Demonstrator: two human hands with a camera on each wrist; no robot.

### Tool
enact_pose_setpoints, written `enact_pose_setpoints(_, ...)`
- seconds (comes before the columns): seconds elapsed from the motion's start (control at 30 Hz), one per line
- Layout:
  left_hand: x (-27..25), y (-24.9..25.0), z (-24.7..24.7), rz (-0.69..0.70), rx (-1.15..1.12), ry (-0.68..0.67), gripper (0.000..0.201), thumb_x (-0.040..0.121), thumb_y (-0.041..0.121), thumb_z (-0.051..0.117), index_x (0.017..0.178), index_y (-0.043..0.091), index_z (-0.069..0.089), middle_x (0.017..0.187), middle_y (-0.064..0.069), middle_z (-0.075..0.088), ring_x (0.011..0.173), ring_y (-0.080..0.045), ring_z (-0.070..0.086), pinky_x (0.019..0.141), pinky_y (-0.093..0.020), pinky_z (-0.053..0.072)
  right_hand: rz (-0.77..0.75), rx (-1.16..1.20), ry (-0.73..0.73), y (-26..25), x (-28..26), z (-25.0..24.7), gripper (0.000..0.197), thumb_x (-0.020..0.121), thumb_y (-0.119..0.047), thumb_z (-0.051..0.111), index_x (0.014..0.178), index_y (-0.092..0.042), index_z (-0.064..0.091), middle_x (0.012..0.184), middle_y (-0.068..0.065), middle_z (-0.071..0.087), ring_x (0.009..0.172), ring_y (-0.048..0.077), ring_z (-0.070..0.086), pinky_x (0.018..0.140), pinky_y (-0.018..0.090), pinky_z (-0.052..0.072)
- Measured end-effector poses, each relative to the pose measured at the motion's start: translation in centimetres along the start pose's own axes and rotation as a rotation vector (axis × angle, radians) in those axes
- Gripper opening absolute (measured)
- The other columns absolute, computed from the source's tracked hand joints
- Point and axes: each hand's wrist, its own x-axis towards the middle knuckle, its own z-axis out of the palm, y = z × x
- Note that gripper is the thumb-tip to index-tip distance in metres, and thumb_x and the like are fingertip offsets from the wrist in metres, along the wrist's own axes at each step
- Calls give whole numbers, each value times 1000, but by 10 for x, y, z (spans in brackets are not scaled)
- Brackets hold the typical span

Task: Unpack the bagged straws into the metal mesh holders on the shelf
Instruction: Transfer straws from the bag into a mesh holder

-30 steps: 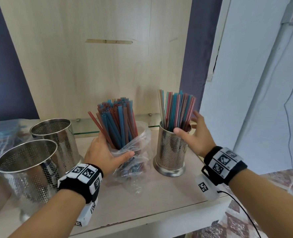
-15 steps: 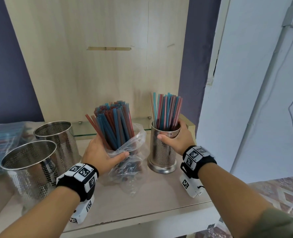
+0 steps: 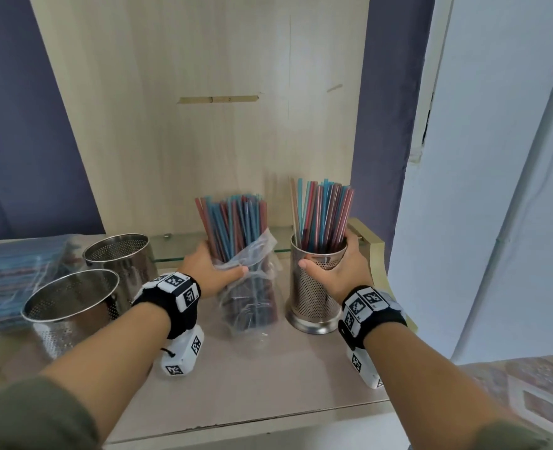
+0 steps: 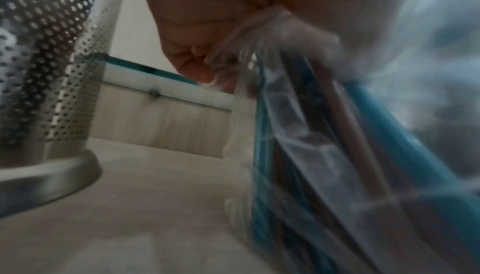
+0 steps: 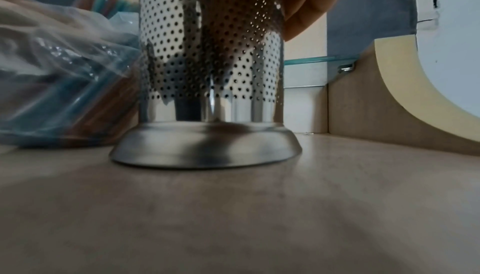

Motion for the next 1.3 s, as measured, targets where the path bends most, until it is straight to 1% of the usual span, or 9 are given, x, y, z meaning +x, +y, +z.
enact_pose_setpoints(0.13, 15, -6, -2, -45, 311, -52, 134, 32, 106, 36, 140, 26, 42, 141, -11, 49, 130, -35, 42, 113, -54, 26, -3, -9, -10, 2, 1, 0, 101, 60, -48, 88, 141, -21, 33, 126, -6, 61, 112, 14, 60, 98, 29, 47)
enact_pose_setpoints(0.27, 26, 7, -19, -144, 227, 13, 143, 35, 108, 32, 145, 18, 40, 148, -20, 40, 139, -39, 32, 116, -55, 19, -10, -5, -12, 3, 2, 0, 98, 59, -48, 88, 138, -22, 35, 120, -10, 60, 106, 10, 58, 95, 26, 46)
enact_pose_setpoints(0.33, 29, 17, -25, -193, 80, 50, 127, 52, 101, 39, 138, 8, 50, 139, -18, 52, 129, -37, 46, 112, -47, 29, -12, -10, -13, 4, 2, 0, 97, 59, -48, 88, 137, -22, 36, 115, -14, 57, 103, 7, 57, 94, 24, 45)
enact_pose_setpoints(0.43, 32, 25, -23, -175, 84, 83, 75, 73, 81, 53, 107, 15, 66, 110, -12, 67, 107, -34, 58, 102, -40, 41, -7, -17, -16, 3, 3, 0, 97, 59, -48, 88, 137, -22, 36, 112, -16, 55, 102, 7, 56, 93, 23, 45)
enact_pose_setpoints(0.67, 40, 25, -20, -178, 33, 137, 51, 78, 73, 58, 82, 22, 59, 83, -5, 59, 104, -35, 57, 104, -42, 40, -8, -8, -25, 1, 2, -2, 96, 61, -44, 89, 137, -20, 36, 111, -16, 54, 101, 6, 55, 91, 20, 43)
enact_pose_setpoints(0.83, 52, 17, -16, -133, -108, 192, 51, 86, 64, 57, 71, 15, 60, 67, -6, 60, 76, -31, 60, 78, -36, 48, -19, 8, -32, 1, 3, -2, 93, 61, -44, 89, 134, -21, 37, 112, -14, 56, 101, 6, 56, 88, 18, 43)
enact_pose_setpoints(0.97, 53, 23, -16, -130, -211, 243, 50, 93, 47, 56, 60, 13, 40, 54, -6, 40, 52, -24, 40, 53, -30, 31, -30, 19, -25, 3, 2, -1, 96, 59, -48, 88, 135, -21, 36, 116, -14, 56, 106, 8, 57, 93, 23, 47)
enact_pose_setpoints(1.1, 57, 31, -19, -158, -322, 258, 41, 94, 37, 60, 65, 11, 45, 59, -7, 43, 57, -25, 43, 55, -30, 31, -31, 36, -35, 4, 2, -2, 96, 59, -48, 88, 135, -20, 37, 114, -15, 55, 105, 7, 57, 92, 21, 46)
enact_pose_setpoints(1.3, 62, 52, -49, -121, -447, 378, 30, 90, 39, 65, 97, 10, 59, 93, -10, 59, 84, -26, 55, 72, -33, 41, -19, 46, -49, 3, 2, -2, 99, 59, -48, 88, 138, -20, 35, 116, -16, 54, 105, 4, 54, 92, 19, 43)
